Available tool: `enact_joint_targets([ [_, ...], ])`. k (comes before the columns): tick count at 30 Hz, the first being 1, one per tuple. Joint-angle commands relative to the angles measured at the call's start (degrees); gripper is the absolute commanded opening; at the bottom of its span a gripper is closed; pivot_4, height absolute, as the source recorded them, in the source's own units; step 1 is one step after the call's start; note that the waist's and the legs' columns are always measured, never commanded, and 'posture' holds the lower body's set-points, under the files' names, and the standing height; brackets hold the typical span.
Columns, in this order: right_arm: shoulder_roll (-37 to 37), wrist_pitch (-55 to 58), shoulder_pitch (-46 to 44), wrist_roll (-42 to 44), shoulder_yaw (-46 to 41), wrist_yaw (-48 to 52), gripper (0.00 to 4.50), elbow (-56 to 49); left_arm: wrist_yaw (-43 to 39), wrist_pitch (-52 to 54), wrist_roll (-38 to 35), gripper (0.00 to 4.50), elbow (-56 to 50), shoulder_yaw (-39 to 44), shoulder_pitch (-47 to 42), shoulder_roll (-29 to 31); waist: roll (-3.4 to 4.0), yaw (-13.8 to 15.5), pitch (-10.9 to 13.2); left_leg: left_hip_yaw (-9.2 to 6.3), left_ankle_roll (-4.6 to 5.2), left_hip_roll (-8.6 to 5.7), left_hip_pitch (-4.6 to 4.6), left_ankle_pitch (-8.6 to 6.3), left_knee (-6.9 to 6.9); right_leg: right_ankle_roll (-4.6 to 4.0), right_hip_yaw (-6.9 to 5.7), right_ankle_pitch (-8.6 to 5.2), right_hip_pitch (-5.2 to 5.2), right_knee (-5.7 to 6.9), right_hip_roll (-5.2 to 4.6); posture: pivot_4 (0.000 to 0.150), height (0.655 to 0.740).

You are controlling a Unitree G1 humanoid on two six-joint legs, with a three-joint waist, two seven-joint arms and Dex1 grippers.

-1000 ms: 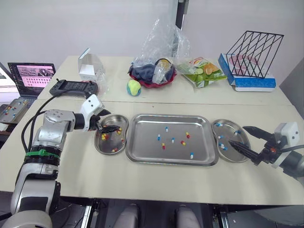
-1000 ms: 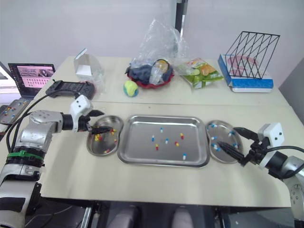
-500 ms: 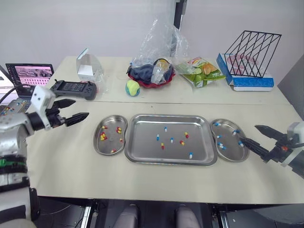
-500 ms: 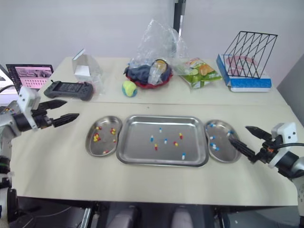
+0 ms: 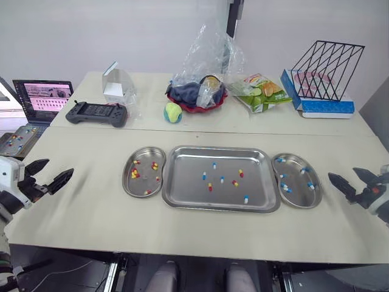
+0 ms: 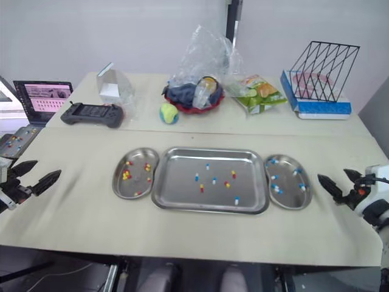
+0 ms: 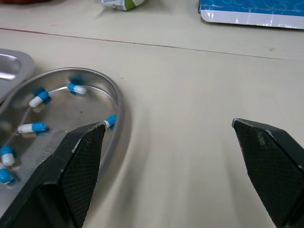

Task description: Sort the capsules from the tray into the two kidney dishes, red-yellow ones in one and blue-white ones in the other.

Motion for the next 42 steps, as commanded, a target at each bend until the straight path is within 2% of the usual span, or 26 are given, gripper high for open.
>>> enact_joint_targets([
  [1,-0.5,-1.9,-1.1,-0.2,-0.9,-0.3,4.50,0.0,0.4,-1.4,-1.2,4.48,-1.0,0.8,-0.5,0.6,0.00,-0.3,0.0,0.00,0.00,0.00,0.00,0.00,0.00,0.00,0.00,0.00,0.00,0.00,0.00,0.150,0.7391],
  [7,-0.3,-1.9,-1.3,-0.5,-1.3,-0.8,4.50,0.0,-0.2,-1.1,-1.2,4.48,-0.6,-0.6,-2.5,0.7,0.01,-0.5,0.0,0.00,0.01,0.02,0.02,-0.01,-0.02,0.00,0.00,0.00,-0.01,0.02,0.01,0.150,0.7391],
  [14,-0.4,-5.2,0.0,0.2,-2.3,0.9,4.50,-2.3,-3.7,2.4,-4.6,4.48,-3.9,-1.0,-3.8,0.7,0.01,-0.5,0.0,0.00,0.01,0.02,0.02,-0.01,-0.03,0.00,0.00,0.00,-0.01,0.02,0.01,0.150,0.7391],
  [25,-0.8,-3.3,0.1,0.6,-1.9,2.7,4.50,-5.4,-8.9,11.6,-8.0,4.48,-18.6,-7.0,-6.8,1.9,0.02,-0.6,0.0,0.00,0.01,0.03,0.01,-0.01,-0.03,0.00,-0.01,0.00,-0.01,0.00,0.01,0.150,0.7391],
  [35,-0.8,2.8,6.9,6.2,-2.7,7.3,4.50,-19.0,-16.3,25.3,-14.4,4.48,-36.7,-15.7,-8.2,4.1,0.04,-0.2,0.0,0.00,0.01,0.01,-0.03,-0.01,-0.03,0.00,-0.01,0.00,0.01,-0.04,0.01,0.150,0.7391],
  [39,-1.2,5.6,9.1,7.7,-3.2,7.4,4.50,-23.5,-16.1,23.4,-12.3,4.48,-37.9,-17.5,-9.3,3.6,0.06,-0.3,0.0,0.01,0.02,0.04,-0.01,-0.01,-0.03,0.00,-0.01,0.00,0.01,-0.05,0.02,0.150,0.7391],
  [42,-2.2,9.3,11.1,10.2,-3.1,8.5,4.50,-29.0,-17.1,24.9,-13.7,4.48,-38.4,-17.7,-9.3,4.2,0.07,-0.4,0.0,0.01,0.03,0.04,-0.03,-0.02,-0.04,0.00,-0.01,0.00,0.00,-0.06,0.03,0.150,0.7391],
])
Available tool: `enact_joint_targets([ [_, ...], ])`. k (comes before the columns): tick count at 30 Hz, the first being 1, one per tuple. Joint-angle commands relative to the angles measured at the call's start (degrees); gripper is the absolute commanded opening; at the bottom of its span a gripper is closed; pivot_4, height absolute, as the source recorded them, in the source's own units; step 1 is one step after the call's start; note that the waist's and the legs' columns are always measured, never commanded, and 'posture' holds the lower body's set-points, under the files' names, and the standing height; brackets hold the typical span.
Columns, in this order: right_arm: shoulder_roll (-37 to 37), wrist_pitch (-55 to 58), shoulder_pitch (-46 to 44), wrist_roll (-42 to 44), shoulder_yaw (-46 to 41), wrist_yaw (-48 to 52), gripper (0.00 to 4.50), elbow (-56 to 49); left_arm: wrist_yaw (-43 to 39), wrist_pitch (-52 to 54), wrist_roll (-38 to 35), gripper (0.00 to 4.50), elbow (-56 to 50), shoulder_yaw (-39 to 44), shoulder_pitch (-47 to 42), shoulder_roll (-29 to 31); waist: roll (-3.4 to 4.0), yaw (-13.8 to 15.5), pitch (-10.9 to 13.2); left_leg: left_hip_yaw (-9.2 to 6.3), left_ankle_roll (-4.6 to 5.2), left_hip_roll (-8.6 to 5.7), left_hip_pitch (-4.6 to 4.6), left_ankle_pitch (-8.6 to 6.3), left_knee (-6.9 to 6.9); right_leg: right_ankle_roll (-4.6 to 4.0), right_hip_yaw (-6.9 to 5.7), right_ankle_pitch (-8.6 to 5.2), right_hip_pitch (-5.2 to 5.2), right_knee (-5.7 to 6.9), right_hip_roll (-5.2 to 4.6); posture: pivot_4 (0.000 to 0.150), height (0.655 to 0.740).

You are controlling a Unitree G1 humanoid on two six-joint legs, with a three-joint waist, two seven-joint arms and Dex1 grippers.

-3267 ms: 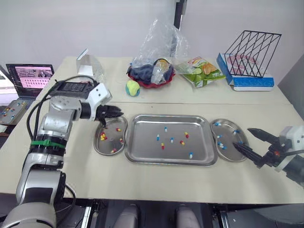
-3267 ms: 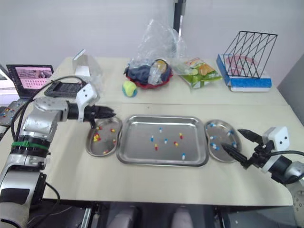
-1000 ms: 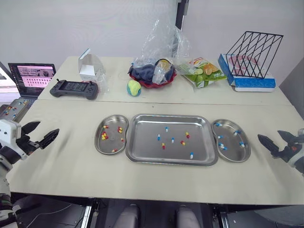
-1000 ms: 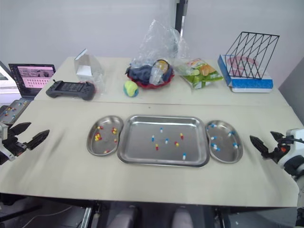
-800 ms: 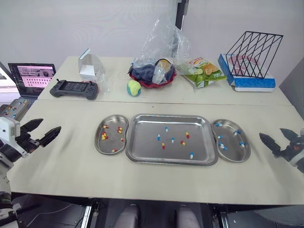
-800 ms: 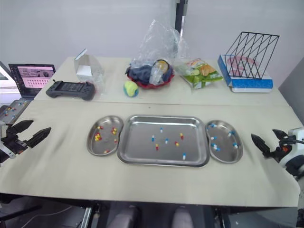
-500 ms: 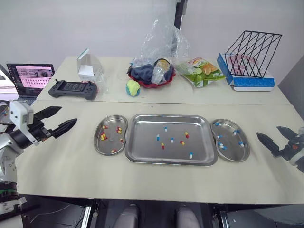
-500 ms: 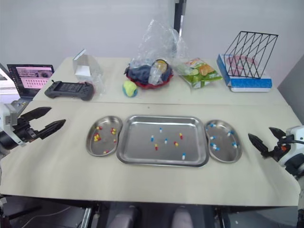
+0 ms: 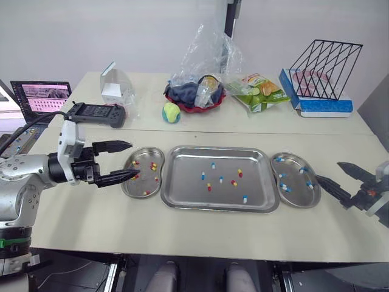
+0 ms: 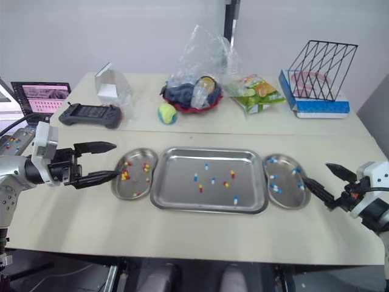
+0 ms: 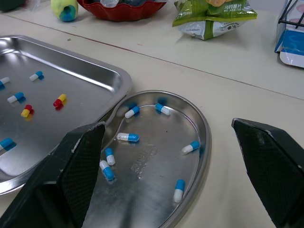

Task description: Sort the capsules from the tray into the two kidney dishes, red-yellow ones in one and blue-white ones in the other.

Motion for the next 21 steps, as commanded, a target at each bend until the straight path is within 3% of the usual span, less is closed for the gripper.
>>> enact_joint_targets([
  [1,-2.4,4.3,1.2,4.3,-1.6,1.4,4.50,-8.4,-1.3,0.4,-1.0,4.48,-1.9,1.0,0.1,1.4,0.01,-0.1,0.0,0.02,0.00,0.00,0.00,0.00,0.00,0.00,0.00,0.00,0.00,-0.01,0.00,0.150,0.7391],
  [8,-4.7,10.5,-1.3,6.0,4.3,1.2,4.50,-16.2,-1.4,0.7,-1.9,4.48,-3.4,2.8,4.2,1.9,0.02,0.0,0.0,0.03,0.03,0.04,0.00,-0.02,-0.01,0.00,-0.01,0.00,0.01,-0.04,0.01,0.150,0.7391],
  [13,-2.7,16.3,-19.8,4.0,21.5,-0.3,4.50,-16.3,0.1,0.3,-2.2,4.48,-7.1,8.1,13.0,1.7,0.08,-1.0,0.1,0.27,0.04,0.16,0.04,-0.02,-0.07,0.00,0.02,0.00,-0.04,-0.19,0.00,0.150,0.7391],
  [21,1.8,12.8,-31.5,-6.8,38.8,2.2,4.50,-12.0,3.8,-1.5,-1.8,4.48,-12.1,15.8,24.6,-1.3,0.05,0.2,0.1,0.16,0.03,0.05,-0.30,-0.02,-0.23,-0.03,0.00,0.01,-0.42,-0.24,-0.10,0.150,0.7391],
])
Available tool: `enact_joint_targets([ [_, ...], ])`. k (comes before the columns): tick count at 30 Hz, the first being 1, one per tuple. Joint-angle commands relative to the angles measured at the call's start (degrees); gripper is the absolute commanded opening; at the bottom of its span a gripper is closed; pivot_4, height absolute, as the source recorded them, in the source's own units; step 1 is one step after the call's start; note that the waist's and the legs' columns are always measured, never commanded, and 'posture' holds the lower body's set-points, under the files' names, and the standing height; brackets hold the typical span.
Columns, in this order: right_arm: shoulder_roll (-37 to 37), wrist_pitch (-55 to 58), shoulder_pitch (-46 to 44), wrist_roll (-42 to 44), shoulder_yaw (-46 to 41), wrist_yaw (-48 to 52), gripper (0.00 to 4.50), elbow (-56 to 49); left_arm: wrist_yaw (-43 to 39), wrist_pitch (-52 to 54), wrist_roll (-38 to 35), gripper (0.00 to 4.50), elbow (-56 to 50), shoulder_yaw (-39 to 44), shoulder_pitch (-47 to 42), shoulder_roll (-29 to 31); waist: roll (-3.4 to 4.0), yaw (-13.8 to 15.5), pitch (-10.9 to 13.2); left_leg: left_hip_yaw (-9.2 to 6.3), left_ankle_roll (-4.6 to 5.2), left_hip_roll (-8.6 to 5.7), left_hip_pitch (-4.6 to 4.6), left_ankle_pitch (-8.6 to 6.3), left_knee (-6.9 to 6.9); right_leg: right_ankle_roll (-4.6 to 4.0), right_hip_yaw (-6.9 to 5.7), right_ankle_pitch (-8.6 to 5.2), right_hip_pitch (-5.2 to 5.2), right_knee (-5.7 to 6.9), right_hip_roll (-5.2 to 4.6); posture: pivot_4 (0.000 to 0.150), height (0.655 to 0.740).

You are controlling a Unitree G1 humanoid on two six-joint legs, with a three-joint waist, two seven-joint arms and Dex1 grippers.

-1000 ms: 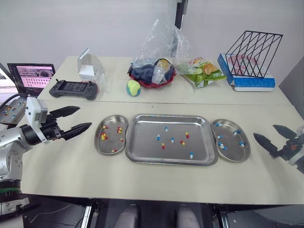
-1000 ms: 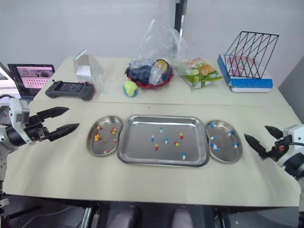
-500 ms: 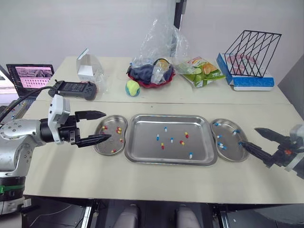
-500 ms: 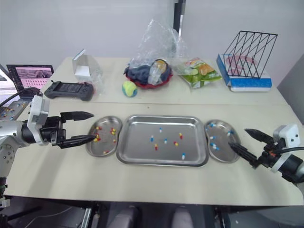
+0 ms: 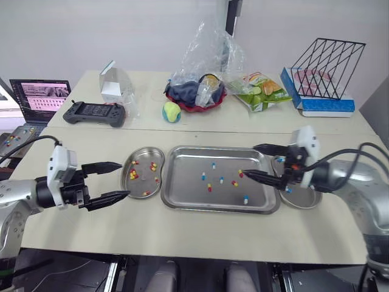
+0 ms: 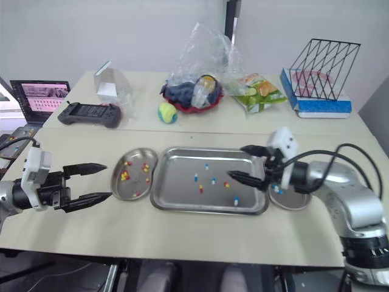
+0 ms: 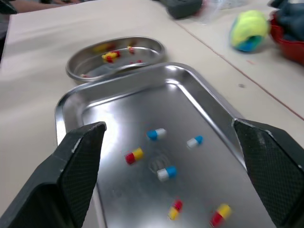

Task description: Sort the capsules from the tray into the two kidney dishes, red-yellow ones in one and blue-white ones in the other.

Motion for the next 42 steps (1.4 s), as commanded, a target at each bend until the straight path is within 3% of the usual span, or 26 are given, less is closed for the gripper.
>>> enact_joint_targets([
  [1,1.1,-3.8,-3.7,-7.4,6.6,1.0,4.50,3.5,1.3,-2.2,-0.3,4.48,-3.0,4.2,4.1,-1.1,-0.02,-0.2,0.0,0.01,0.00,0.01,0.00,0.00,0.00,-0.01,0.01,0.01,-0.05,0.00,0.00,0.150,0.7391],
  [12,14.9,-12.4,-16.9,-20.3,16.5,1.0,4.50,26.4,5.5,-7.3,0.8,4.48,-2.2,7.5,10.6,-7.9,-0.05,-0.6,0.0,0.05,-0.29,0.08,0.03,0.18,-0.19,-0.15,0.07,0.09,-0.36,0.30,0.04,0.150,0.7391],
  [24,20.0,-13.9,-20.7,-24.8,18.8,4.5,4.50,32.2,6.5,-10.7,1.8,4.48,-2.2,6.8,13.8,-8.7,-0.07,-0.6,0.0,0.03,-0.40,0.12,0.09,0.24,-0.41,-0.18,0.07,0.11,-0.46,0.31,0.07,0.150,0.7391],
  [30,20.7,-14.3,-21.3,-26.7,18.5,4.1,2.68,33.7,6.4,-11.1,2.2,4.50,-1.6,6.8,13.6,-8.5,-0.06,-0.6,0.0,0.03,-0.40,0.12,0.09,0.24,-0.41,-0.18,0.08,0.11,-0.48,0.31,0.08,0.150,0.7391],
  [42,21.2,-12.0,-21.0,-28.1,18.4,4.7,2.68,35.2,6.2,-12.4,3.4,4.50,0.0,6.3,13.1,-8.0,-0.06,-0.7,0.0,0.03,-0.41,0.12,0.11,0.24,-0.44,-0.18,0.08,0.11,-0.48,0.31,0.08,0.150,0.7391],
])
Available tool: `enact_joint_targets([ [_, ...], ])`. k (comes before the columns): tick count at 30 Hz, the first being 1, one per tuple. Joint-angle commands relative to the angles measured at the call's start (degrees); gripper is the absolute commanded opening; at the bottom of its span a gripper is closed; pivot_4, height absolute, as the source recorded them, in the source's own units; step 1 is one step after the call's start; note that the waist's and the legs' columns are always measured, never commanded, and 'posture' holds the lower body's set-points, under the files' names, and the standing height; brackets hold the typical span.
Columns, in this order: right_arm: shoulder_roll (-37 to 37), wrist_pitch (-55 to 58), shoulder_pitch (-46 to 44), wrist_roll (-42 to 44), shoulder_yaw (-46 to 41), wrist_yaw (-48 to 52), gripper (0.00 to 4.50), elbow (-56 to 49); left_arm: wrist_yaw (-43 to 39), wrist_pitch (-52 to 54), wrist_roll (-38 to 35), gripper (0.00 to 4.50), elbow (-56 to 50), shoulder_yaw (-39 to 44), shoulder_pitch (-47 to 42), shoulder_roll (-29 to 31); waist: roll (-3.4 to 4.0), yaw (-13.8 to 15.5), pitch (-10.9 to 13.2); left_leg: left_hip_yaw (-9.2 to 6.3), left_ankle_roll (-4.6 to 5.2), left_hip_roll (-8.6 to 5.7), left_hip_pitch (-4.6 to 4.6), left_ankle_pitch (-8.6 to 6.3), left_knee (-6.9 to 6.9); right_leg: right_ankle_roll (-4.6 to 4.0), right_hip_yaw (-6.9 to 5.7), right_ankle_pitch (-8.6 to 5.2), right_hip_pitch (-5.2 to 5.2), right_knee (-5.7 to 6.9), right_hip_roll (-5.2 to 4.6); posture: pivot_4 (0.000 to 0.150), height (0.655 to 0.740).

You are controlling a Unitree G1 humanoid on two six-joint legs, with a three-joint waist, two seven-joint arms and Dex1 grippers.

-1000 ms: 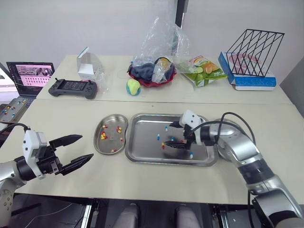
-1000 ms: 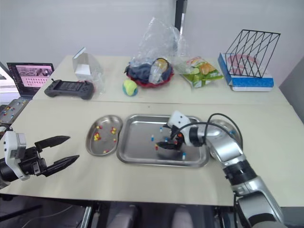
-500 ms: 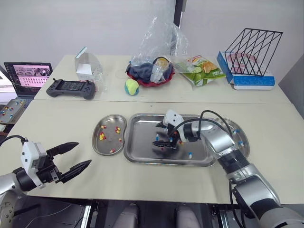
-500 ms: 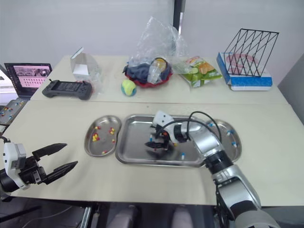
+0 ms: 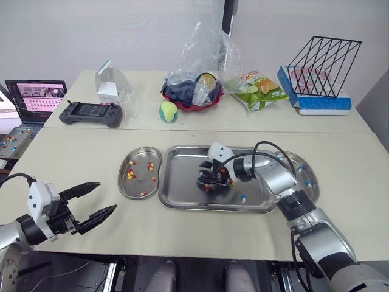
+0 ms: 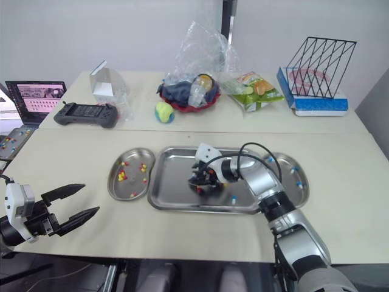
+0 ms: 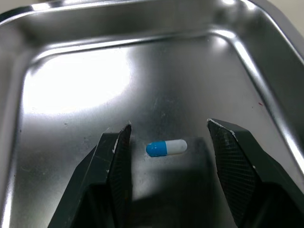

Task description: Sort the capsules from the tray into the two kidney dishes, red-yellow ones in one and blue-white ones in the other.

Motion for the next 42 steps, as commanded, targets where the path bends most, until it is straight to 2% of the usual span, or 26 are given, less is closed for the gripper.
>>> enact_joint_targets([
  [1,0.4,1.1,-0.8,0.3,-0.9,0.7,2.68,-0.5,-0.1,-1.4,0.4,4.50,0.7,0.7,-0.2,1.2,0.00,0.0,0.0,0.00,0.00,0.00,0.01,0.00,-0.01,0.00,0.00,0.00,0.00,0.00,0.00,0.150,0.7391],
  [4,0.6,1.5,-0.8,0.2,-0.8,1.0,2.68,-0.3,0.0,-1.6,0.6,4.50,0.8,0.5,-0.2,1.2,0.00,0.0,0.0,0.00,0.00,0.00,0.01,0.00,-0.01,0.00,0.00,0.00,0.00,0.00,0.00,0.150,0.7391],
  [12,1.2,2.3,-0.6,-0.1,-0.8,1.0,0.23,-0.5,0.1,-1.9,1.1,4.50,0.9,0.0,-0.3,1.1,0.00,-0.1,0.0,0.00,0.00,0.01,0.03,0.00,-0.03,0.00,0.00,0.00,0.01,0.00,0.00,0.150,0.7391],
  [14,1.3,2.7,-0.5,0.0,-1.0,1.0,0.01,-0.8,0.0,-2.0,1.3,4.50,1.0,-0.1,-0.4,1.1,0.00,0.0,0.0,0.00,-0.01,0.00,0.03,0.00,-0.03,0.00,0.00,0.00,0.01,0.00,0.00,0.150,0.7391],
  [26,0.7,10.4,-0.5,7.3,-6.3,2.7,0.01,-10.6,-0.9,-2.1,1.7,4.50,2.7,-1.1,-2.2,1.2,0.00,0.0,0.0,-0.01,-0.01,0.00,0.01,0.00,-0.03,0.00,0.00,0.00,-0.01,0.00,0.00,0.150,0.7391],
  [34,-3.0,12.9,-0.9,9.2,-8.5,3.8,0.01,-11.9,-1.2,-2.3,1.9,4.50,3.4,-1.7,-2.8,1.1,0.00,0.1,0.0,-0.01,-0.01,-0.01,0.01,0.00,-0.03,0.00,0.00,0.00,-0.01,0.00,-0.01,0.150,0.7391],
  [38,-3.8,12.6,0.1,9.0,-7.7,3.9,1.16,-12.2,-1.1,-2.4,2.0,4.50,3.6,-2.4,-3.3,1.0,0.00,0.0,0.0,-0.01,0.00,0.01,0.01,0.00,-0.05,0.00,0.00,0.00,-0.02,0.00,0.00,0.150,0.7391],
  [42,-4.4,8.3,0.7,5.5,-5.7,2.7,2.57,-11.0,-1.0,-2.4,1.9,4.50,3.6,-2.5,-3.3,1.0,0.00,-0.1,0.0,0.00,0.00,0.01,0.01,0.00,-0.05,0.00,0.00,0.00,-0.03,0.01,0.00,0.150,0.7391],
])
